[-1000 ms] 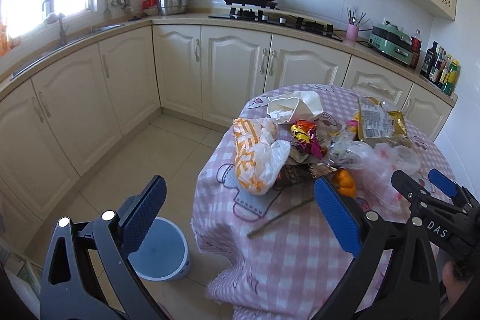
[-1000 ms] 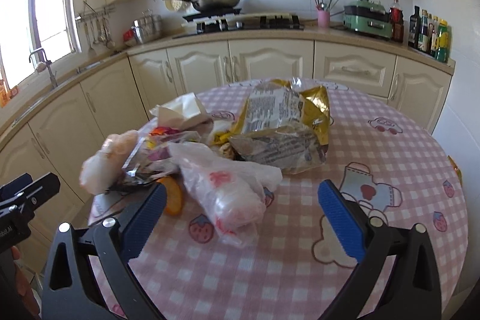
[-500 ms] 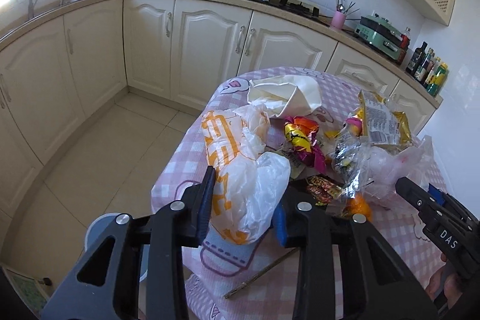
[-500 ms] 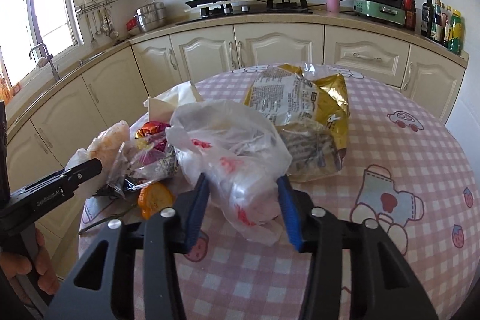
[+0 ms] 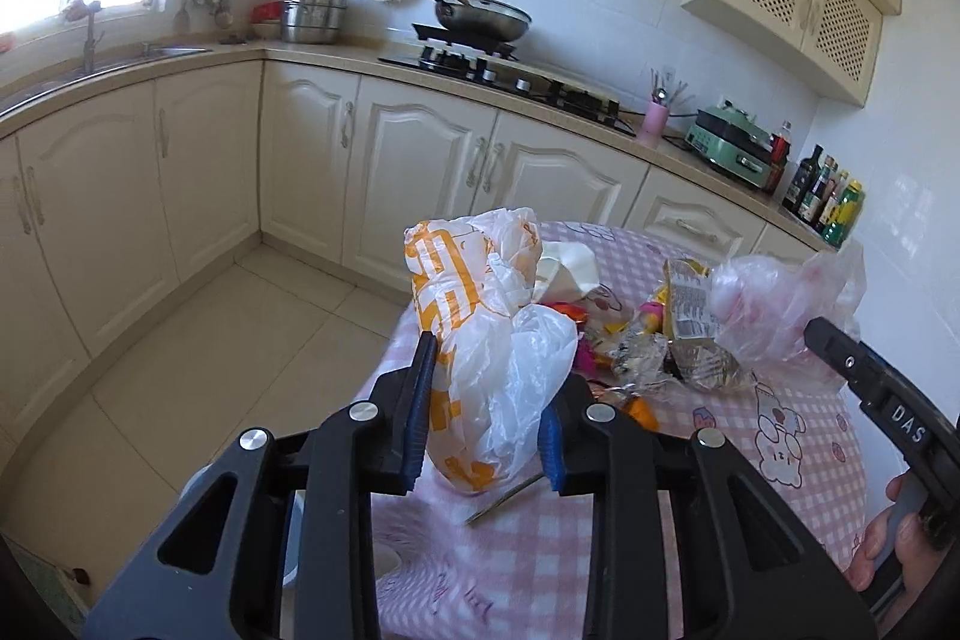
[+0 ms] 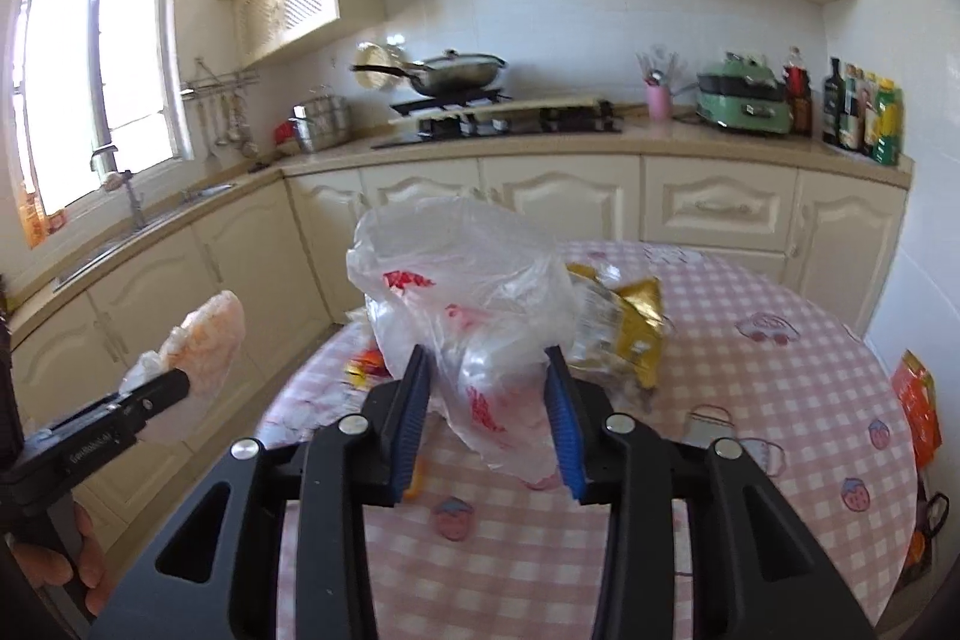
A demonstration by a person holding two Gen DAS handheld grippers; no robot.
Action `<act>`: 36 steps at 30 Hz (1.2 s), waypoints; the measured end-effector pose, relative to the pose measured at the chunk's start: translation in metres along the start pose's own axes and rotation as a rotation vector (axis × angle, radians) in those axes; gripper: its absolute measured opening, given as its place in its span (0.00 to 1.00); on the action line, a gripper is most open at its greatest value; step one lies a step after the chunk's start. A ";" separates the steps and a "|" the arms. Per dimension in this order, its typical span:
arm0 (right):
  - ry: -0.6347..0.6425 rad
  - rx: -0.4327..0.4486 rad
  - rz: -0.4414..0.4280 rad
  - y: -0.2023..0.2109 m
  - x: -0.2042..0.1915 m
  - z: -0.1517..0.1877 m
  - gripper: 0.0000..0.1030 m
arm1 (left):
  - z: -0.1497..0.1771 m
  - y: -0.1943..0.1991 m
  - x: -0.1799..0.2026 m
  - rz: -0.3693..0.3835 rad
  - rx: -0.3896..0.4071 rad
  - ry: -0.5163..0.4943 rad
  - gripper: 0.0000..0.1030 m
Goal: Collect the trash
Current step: 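Carry both bags to the blue bucket and open both tools to drop them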
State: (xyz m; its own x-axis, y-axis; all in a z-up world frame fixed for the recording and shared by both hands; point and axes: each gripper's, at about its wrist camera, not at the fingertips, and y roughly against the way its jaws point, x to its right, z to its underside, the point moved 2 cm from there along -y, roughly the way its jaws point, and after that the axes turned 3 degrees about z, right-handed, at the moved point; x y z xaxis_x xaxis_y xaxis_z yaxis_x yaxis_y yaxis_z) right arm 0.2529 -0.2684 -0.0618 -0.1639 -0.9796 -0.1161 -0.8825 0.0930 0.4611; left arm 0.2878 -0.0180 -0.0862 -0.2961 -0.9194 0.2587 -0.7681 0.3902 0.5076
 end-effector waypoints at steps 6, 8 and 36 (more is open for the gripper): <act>0.072 -0.034 -0.166 -0.010 -0.078 0.004 0.36 | 0.006 0.028 -0.046 -0.105 0.006 0.053 0.27; 0.101 -0.067 -0.220 -0.021 -0.109 0.010 0.36 | 0.011 0.034 -0.068 -0.158 -0.001 0.082 0.27; 0.242 -0.413 -0.401 -0.195 -0.323 0.113 0.59 | 0.059 -0.040 -0.239 -0.394 -0.215 0.311 0.27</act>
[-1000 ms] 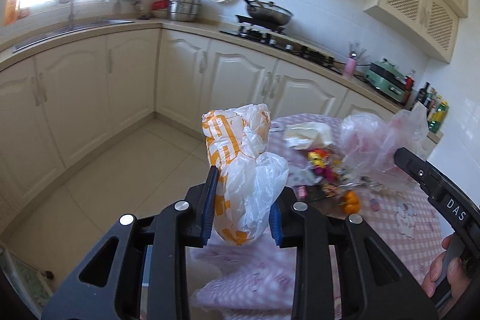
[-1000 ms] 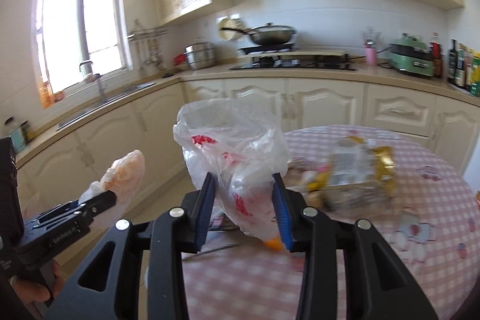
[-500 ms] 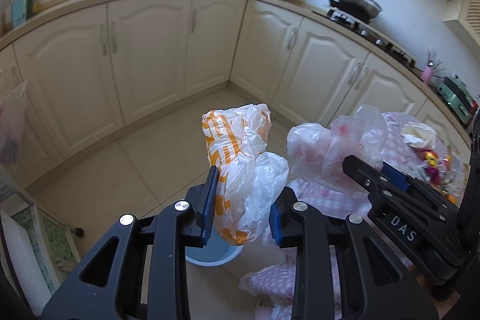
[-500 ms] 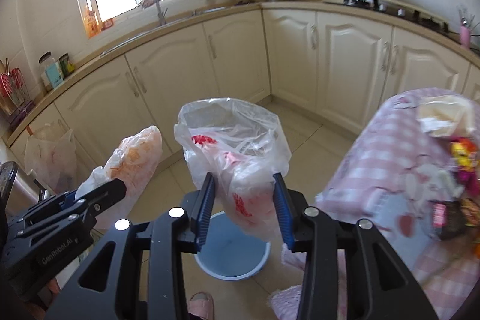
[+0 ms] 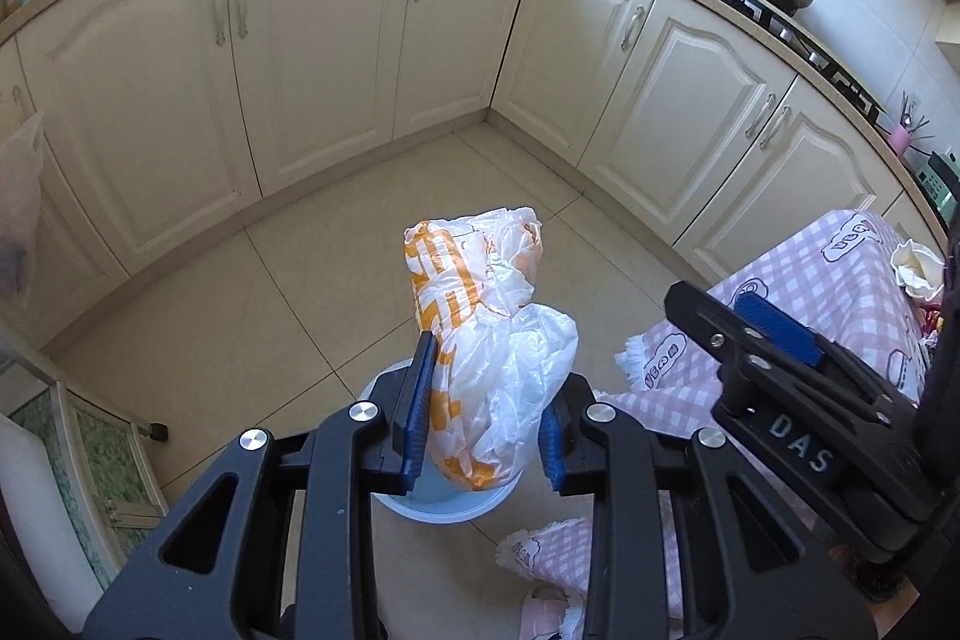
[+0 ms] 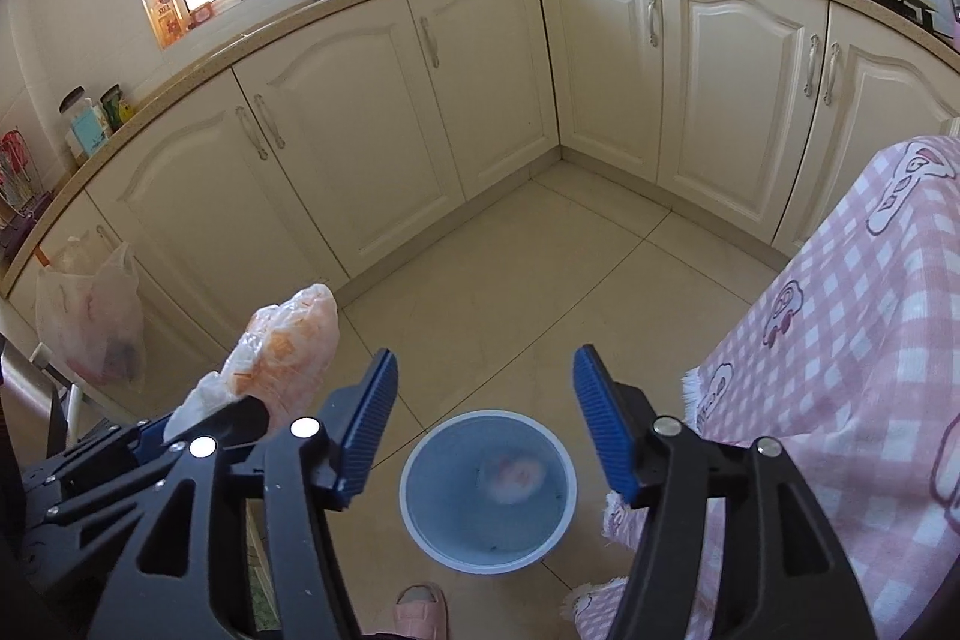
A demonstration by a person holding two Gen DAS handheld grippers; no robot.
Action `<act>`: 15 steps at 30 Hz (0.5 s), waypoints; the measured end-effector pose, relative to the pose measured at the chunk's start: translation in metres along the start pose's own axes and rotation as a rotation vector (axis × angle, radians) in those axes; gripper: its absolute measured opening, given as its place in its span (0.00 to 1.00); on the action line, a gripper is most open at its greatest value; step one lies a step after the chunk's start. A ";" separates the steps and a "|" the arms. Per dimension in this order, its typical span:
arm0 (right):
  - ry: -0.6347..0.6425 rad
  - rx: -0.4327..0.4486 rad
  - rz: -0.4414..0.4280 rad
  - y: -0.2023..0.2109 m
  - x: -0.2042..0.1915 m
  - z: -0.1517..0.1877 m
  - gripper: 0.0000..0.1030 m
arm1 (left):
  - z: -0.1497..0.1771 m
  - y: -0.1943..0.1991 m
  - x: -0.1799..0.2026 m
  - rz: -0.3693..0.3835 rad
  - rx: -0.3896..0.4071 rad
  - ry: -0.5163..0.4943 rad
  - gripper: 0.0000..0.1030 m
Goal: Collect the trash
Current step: 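Carry both bags to the blue bucket and open both tools to drop them, then move both open tools back over the table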
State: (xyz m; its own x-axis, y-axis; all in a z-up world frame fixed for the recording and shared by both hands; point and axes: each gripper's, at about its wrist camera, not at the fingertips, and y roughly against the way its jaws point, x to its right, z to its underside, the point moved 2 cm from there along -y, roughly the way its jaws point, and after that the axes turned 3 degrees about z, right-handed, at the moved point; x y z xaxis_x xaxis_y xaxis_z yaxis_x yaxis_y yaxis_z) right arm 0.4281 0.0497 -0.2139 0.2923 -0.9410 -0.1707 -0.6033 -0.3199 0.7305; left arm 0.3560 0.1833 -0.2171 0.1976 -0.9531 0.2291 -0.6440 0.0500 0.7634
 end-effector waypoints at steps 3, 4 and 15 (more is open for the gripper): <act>0.000 0.041 0.037 0.009 0.007 -0.001 0.60 | -0.005 -0.005 0.002 0.012 -0.002 0.000 0.28; -0.001 0.054 0.046 0.011 0.009 -0.002 0.60 | -0.007 -0.007 0.000 0.014 0.000 0.000 0.29; -0.035 0.182 0.079 0.064 0.030 -0.019 0.62 | -0.018 0.026 0.014 0.017 0.096 0.009 0.68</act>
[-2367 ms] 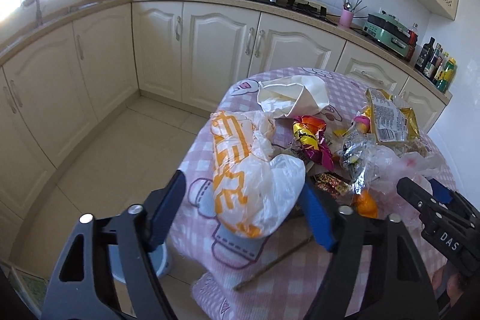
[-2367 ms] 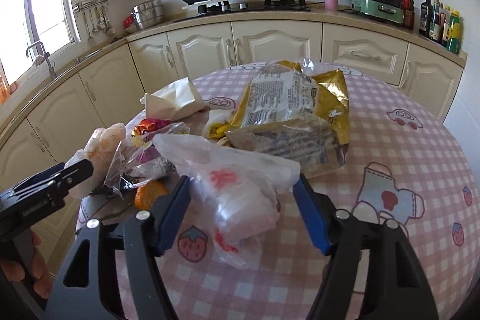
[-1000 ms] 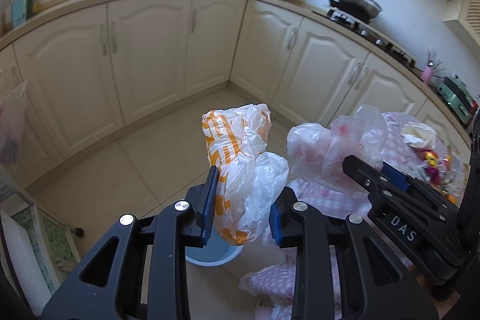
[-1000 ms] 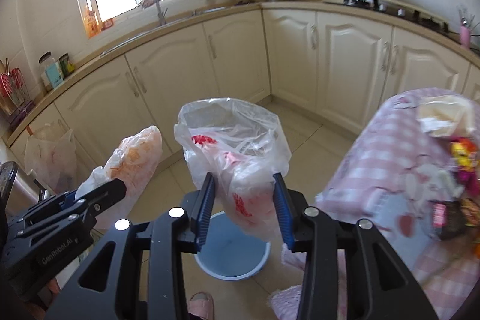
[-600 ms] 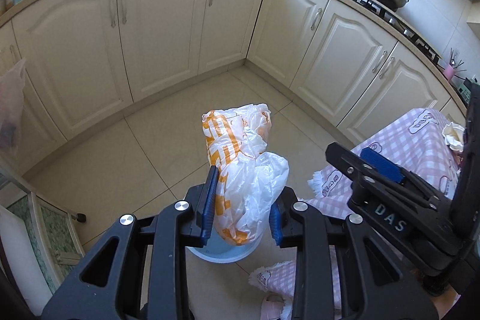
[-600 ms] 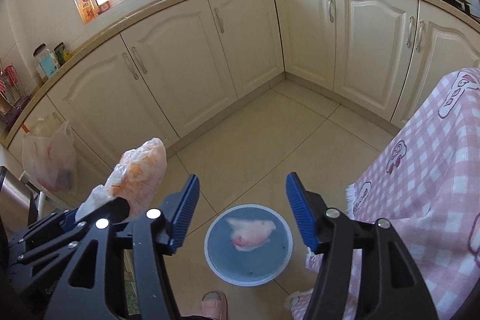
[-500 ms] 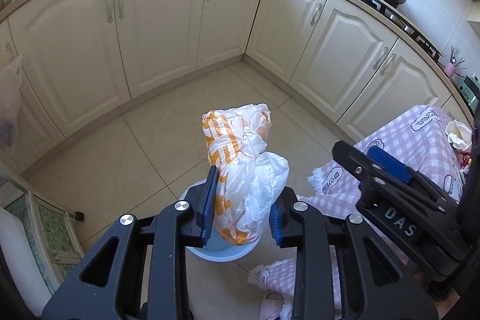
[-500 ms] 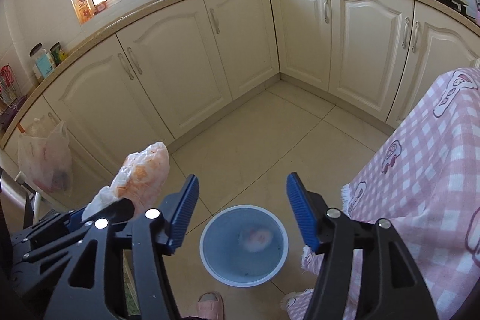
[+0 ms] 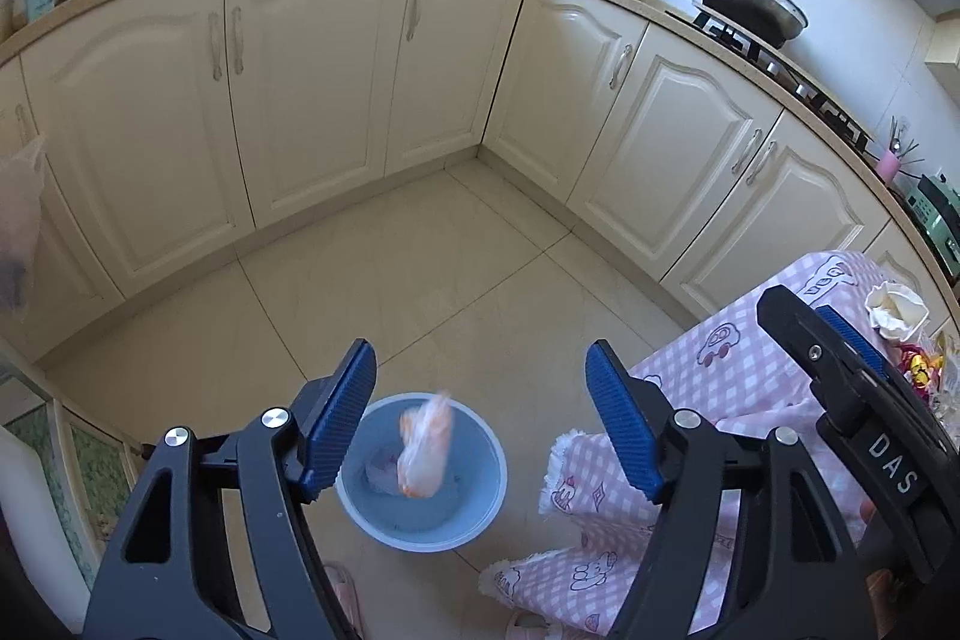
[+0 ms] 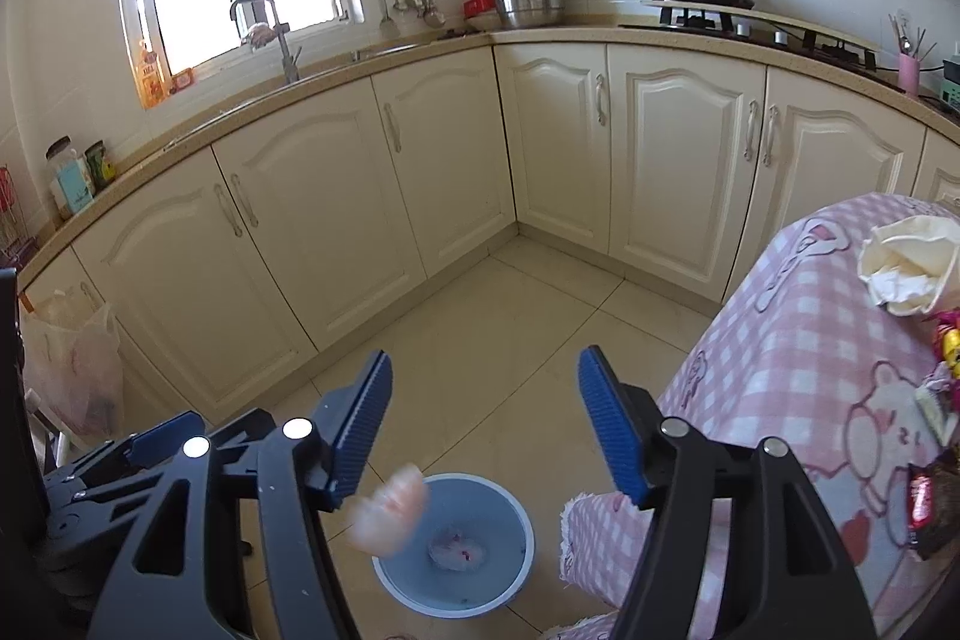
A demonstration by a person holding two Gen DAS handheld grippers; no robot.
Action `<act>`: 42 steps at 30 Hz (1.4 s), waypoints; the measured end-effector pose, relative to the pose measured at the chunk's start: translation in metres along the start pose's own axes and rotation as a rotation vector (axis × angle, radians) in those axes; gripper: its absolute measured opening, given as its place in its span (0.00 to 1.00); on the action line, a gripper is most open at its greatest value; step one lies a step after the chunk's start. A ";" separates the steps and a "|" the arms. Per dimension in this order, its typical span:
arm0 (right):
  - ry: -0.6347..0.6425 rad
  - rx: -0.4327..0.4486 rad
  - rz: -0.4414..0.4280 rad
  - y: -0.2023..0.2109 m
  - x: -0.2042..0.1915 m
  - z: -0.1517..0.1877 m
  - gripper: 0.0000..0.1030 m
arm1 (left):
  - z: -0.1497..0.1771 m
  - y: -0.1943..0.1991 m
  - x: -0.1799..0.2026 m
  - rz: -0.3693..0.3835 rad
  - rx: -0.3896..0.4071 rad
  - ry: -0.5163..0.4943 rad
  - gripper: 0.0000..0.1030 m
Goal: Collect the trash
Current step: 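Move both open tools back over the table, then grasp the gold snack bag with the right tool while the left tool grasps a clear wrapper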
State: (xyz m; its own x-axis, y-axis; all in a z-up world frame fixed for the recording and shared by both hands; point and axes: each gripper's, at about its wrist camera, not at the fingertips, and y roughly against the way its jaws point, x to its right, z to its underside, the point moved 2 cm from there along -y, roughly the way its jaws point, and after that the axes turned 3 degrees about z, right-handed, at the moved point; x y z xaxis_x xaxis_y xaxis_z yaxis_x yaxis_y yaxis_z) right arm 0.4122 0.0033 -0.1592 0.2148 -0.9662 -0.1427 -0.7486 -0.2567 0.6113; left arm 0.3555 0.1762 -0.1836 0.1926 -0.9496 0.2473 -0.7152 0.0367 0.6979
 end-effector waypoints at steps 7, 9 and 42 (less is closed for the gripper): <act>-0.025 0.047 0.016 0.042 0.019 -0.008 0.63 | -0.003 0.039 0.027 0.027 0.052 -0.039 0.69; -0.037 0.068 0.023 0.060 0.028 -0.010 0.63 | -0.004 0.049 0.037 0.042 0.065 -0.054 0.69; -0.386 0.183 0.446 0.225 0.318 0.062 0.69 | 0.086 0.073 0.318 0.379 -0.030 -0.509 0.70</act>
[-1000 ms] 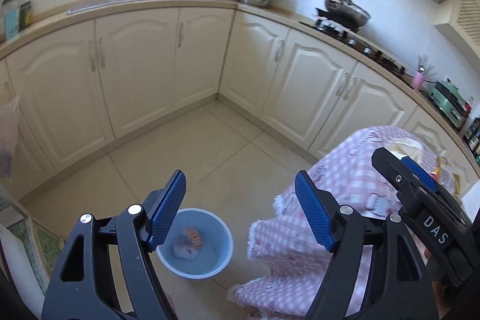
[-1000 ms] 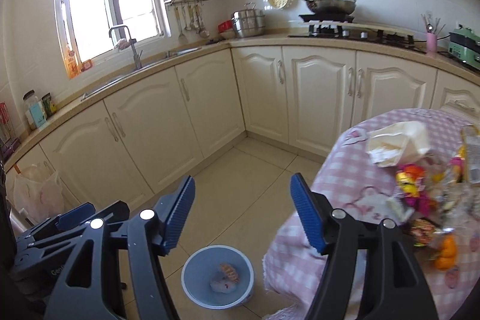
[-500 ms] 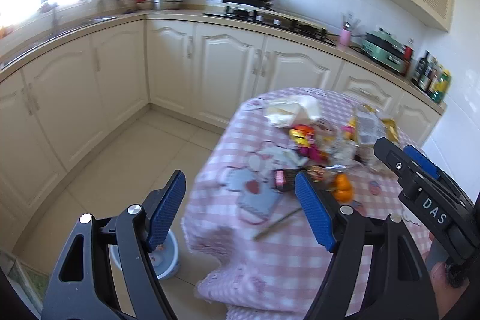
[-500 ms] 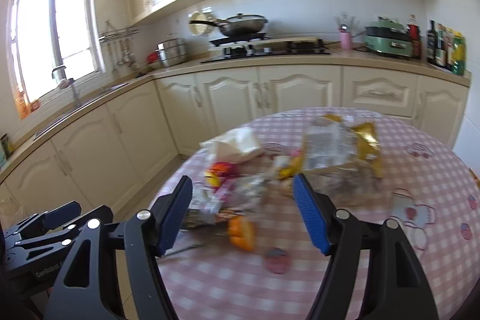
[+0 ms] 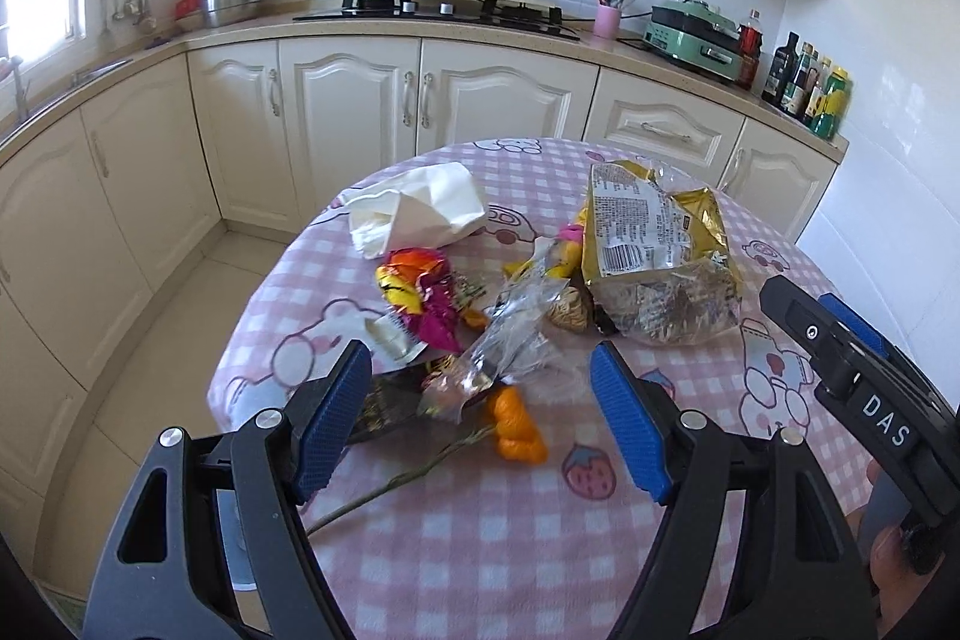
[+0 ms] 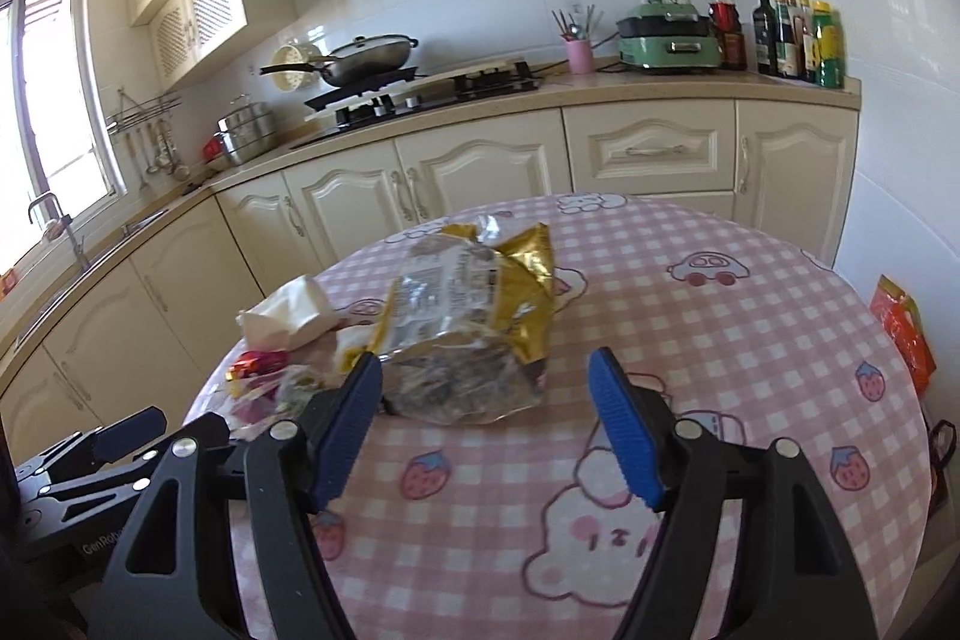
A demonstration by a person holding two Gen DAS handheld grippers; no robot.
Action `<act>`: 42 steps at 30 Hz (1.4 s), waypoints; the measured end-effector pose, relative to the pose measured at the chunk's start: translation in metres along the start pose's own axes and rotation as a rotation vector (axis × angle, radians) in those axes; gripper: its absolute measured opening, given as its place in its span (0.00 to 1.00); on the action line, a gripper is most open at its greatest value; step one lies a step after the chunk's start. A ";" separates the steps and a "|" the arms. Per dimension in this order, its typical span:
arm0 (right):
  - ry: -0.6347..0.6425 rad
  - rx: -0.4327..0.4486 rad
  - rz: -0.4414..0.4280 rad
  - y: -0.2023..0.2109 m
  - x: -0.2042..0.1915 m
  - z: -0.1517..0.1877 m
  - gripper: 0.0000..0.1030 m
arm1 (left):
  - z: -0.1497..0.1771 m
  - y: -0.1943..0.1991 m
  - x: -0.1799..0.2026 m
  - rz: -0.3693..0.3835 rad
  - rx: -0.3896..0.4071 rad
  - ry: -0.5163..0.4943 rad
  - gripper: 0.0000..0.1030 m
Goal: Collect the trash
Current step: 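Grasp the gold snack bag with the right tool while the left tool grasps a clear wrapper, then carry both wrappers to the blue bucket and open both tools to drop them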
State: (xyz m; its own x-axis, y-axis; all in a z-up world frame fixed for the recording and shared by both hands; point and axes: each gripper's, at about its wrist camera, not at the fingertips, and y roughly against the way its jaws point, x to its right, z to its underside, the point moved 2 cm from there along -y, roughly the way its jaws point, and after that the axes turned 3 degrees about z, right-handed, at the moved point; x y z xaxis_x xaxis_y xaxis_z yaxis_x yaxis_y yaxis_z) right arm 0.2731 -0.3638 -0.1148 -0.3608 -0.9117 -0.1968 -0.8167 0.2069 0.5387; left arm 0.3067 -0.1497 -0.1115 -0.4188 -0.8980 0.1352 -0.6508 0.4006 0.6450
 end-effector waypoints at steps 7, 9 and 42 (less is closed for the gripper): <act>-0.054 -0.088 -0.004 -0.046 0.013 -0.011 0.71 | -0.012 -0.029 0.006 0.031 -0.043 -0.012 0.50; -0.092 -0.130 -0.025 -0.062 0.018 -0.011 0.71 | -0.014 -0.037 0.008 0.047 -0.060 -0.018 0.35; 0.084 0.080 -0.260 0.058 -0.069 -0.037 0.04 | -0.034 0.101 -0.045 0.219 0.301 0.138 0.04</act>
State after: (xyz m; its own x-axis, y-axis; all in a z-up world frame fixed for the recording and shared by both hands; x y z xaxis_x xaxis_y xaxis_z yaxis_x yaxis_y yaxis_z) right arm 0.2672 -0.3022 -0.0393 -0.0988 -0.9632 -0.2500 -0.9110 -0.0136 0.4122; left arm 0.2814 -0.0756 -0.0272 -0.4925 -0.7934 0.3577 -0.7210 0.6021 0.3429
